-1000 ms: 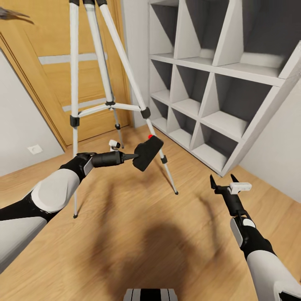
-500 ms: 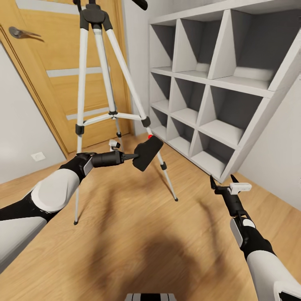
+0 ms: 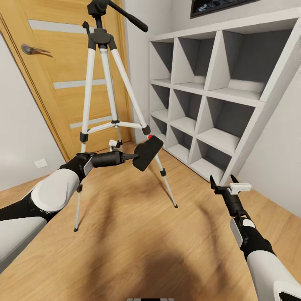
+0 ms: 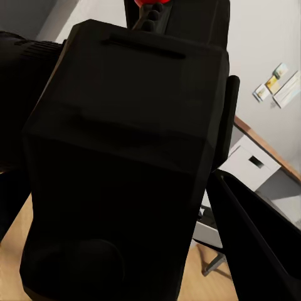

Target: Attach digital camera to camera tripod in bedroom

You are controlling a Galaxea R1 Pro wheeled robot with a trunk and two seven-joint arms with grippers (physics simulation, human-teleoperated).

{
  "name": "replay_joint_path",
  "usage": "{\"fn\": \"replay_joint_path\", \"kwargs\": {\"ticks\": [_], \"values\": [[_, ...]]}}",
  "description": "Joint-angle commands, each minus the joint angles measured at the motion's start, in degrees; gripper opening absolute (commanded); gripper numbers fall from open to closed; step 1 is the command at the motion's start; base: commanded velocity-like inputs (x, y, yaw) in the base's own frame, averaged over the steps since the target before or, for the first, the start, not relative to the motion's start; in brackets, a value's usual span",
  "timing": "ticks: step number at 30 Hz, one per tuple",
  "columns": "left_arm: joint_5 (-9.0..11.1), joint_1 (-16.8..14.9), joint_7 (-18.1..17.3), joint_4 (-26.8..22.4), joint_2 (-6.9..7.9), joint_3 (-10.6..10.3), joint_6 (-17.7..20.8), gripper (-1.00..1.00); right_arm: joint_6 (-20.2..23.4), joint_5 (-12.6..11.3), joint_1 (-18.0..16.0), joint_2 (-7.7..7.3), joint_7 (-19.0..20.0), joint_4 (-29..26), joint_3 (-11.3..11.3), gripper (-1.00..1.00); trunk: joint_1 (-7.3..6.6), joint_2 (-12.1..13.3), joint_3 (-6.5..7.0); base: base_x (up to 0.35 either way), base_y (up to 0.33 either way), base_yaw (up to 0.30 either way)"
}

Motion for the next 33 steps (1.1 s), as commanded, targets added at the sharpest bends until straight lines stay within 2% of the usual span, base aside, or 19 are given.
{"fn": "replay_joint_path", "kwargs": {"ticks": [1,7,11,13,14,15,20,25,30,33], "values": [[-0.6,0.0,-0.3,0.0,-0.02,0.5,0.5,-1.00,-0.2,0.0,0.0,0.03,0.4,0.0,-0.3,1.00,-0.03,0.0,0.18,0.000,0.000,0.000],[-0.6,0.0,-0.3,0.0,-0.02,0.5,0.5,-1.00,-0.1,0.0,0.0,0.05,0.5,0.8,-0.2,1.00,-0.19,0.1,1.51,0.000,0.000,0.000],[-0.6,-0.1,-0.3,0.0,0.00,0.5,0.6,-1.00,-0.1,0.0,0.0,0.07,0.5,4.0,-0.2,1.00,-0.29,0.1,2.39,0.000,0.000,0.000],[-0.6,-0.1,-0.3,0.0,0.08,0.5,0.6,-1.00,-0.1,0.1,0.0,0.05,0.5,7.4,-0.2,1.00,-0.34,0.2,2.84,0.000,0.000,0.000],[-0.6,-0.1,-0.3,0.0,0.63,0.5,0.6,-1.00,-0.2,0.1,0.0,0.04,0.3,15.3,-0.3,1.00,-0.37,0.2,3.06,0.000,0.000,0.000],[-0.7,0.0,-0.3,0.0,0.82,0.5,0.6,-1.00,-0.2,0.1,0.0,0.03,0.3,17.4,-0.2,1.00,-0.40,0.2,3.28,0.000,0.000,0.000],[-0.7,-0.1,-0.3,0.0,1.29,0.4,0.6,-1.00,-0.2,0.1,0.0,0.03,0.3,22.7,-0.2,1.00,-0.52,0.3,4.39,0.000,0.000,0.000],[-1.0,0.0,-0.3,0.0,1.46,0.2,0.6,-1.00,-0.3,0.2,0.0,0.03,0.0,30.9,-0.2,1.00,-0.65,0.3,5.50,0.000,0.000,0.000],[-1.2,-0.1,-0.3,0.0,1.53,0.1,0.6,-1.00,-0.5,0.2,0.2,-0.16,-1.5,38.2,-0.2,1.00,-0.78,0.4,6.60,0.000,0.000,0.000],[-1.3,-0.1,-0.3,0.0,1.55,0.1,0.6,-1.00,-0.6,0.2,0.4,-0.21,-2.5,40.5,-0.1,1.00,-0.86,0.4,7.27,0.000,0.000,0.000]]}}
